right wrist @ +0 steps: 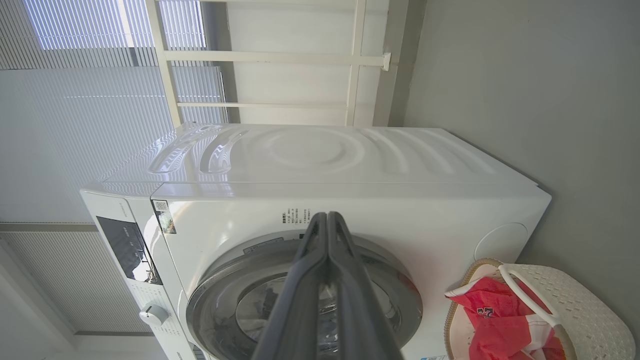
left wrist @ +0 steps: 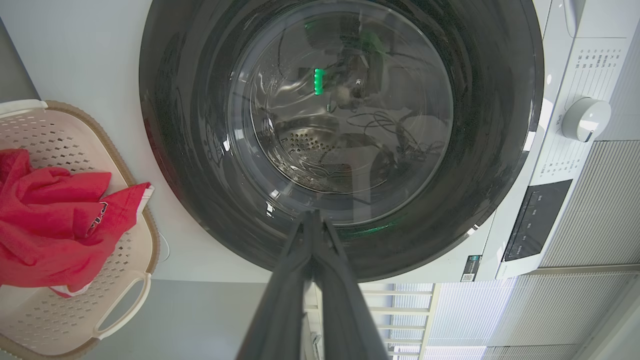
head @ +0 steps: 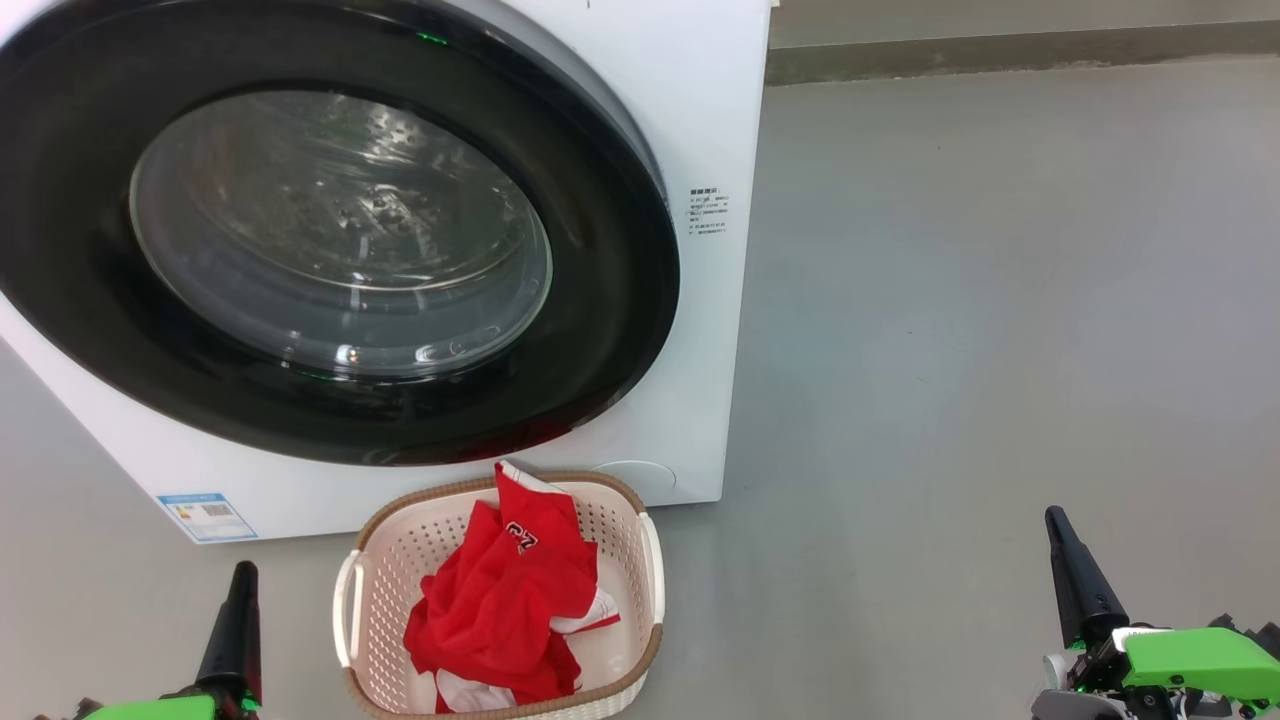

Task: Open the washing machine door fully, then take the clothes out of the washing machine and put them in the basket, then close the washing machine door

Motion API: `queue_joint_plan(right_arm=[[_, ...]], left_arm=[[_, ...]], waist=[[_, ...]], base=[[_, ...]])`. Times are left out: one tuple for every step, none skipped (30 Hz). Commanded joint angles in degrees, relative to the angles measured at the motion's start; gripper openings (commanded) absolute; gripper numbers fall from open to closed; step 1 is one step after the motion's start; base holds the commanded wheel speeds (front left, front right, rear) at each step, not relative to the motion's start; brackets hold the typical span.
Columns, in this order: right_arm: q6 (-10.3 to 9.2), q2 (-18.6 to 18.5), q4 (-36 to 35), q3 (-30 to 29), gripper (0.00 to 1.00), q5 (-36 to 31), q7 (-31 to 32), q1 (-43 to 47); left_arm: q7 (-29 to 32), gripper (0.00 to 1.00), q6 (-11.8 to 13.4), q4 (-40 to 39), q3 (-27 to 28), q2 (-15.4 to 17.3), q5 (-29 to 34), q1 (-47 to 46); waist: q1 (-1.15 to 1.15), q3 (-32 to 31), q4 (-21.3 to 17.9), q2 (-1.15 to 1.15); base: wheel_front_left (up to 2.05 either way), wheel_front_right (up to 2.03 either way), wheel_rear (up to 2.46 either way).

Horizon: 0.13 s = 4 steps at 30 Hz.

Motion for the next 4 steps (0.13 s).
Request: queue_joint_plan(right_arm=[[-0.06,-0.2,-1.74,1.39,0.0,0.24,0.43,-1.52],[-0.06,-0.2,-1.74,1.39,0.0,0.24,0.43,-1.52],[-0.06,-0.2,-1.74,1.39,0.0,0.24,0.43,-1.52],[-0.06,-0.2,-1.74,1.39,0.0,0.24,0.43,-1.52]], left_arm=[[0.43,0.0,-0.19,-1.28,1.99,0.93,0.26,-2.23],[0.43,0.0,-0.19,-1.28,1.99,0.93,0.26,-2.23],[0.43,0.0,-0.19,-1.28,1.99,0.93,0.26,-2.23],[0.44,0.0,-0.19,-1.28,2.0,0.92,0.27,-2.23]], waist=[[0.0,0.0,0.0,0.0],[0.0,0.0,0.0,0.0],[0.0,0.0,0.0,0.0],[0.0,0.0,0.0,0.0]], base=[[0.0,0.0,0.0],[0.0,0.0,0.0],[0.0,0.0,0.0],[0.0,0.0,0.0]])
